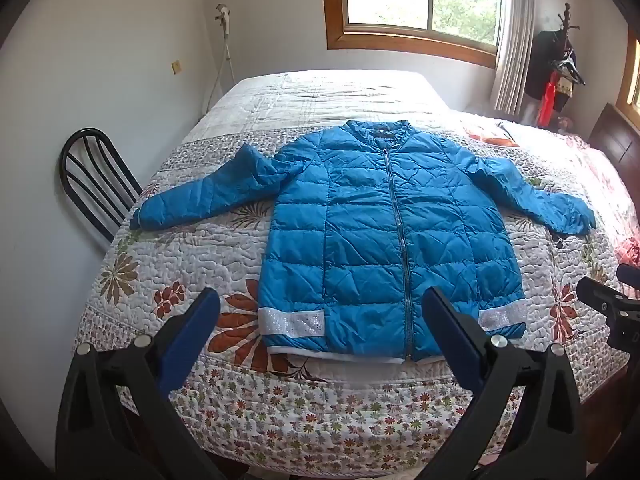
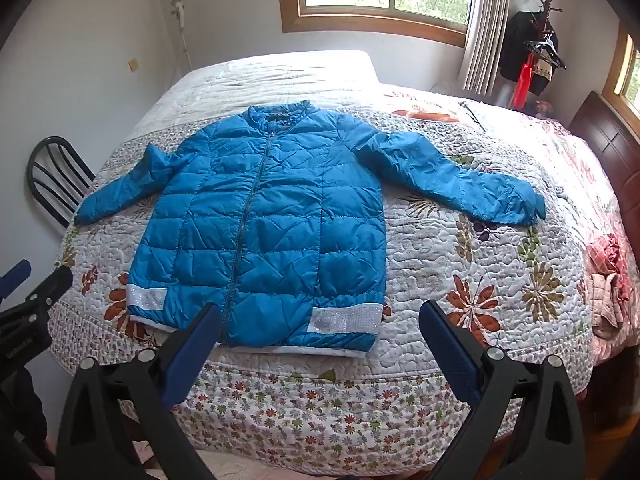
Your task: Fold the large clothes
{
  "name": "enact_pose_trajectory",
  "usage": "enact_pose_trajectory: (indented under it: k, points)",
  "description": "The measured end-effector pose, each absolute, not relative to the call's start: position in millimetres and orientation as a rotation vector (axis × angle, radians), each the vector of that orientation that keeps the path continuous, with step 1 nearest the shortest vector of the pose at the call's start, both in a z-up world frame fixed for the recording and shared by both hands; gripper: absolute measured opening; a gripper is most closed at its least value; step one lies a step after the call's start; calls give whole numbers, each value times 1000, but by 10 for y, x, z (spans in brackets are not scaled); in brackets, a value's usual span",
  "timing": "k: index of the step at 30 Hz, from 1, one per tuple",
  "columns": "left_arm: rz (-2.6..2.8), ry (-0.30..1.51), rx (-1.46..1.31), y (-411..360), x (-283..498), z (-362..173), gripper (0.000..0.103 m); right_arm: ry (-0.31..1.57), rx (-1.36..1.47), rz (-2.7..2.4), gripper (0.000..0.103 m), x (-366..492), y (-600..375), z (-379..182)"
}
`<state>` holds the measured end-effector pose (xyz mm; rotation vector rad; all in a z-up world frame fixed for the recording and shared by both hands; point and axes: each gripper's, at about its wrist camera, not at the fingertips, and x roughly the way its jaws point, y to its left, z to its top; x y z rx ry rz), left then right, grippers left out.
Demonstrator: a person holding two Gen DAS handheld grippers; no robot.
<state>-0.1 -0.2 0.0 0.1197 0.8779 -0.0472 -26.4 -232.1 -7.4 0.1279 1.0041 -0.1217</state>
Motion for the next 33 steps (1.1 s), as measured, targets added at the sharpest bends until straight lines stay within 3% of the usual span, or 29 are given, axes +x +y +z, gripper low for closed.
enact_pose_trajectory:
  k: [33]
  points:
    - [-43, 876, 120, 21, -17, -8, 100, 1007, 128, -122, 99, -265, -2320, -83]
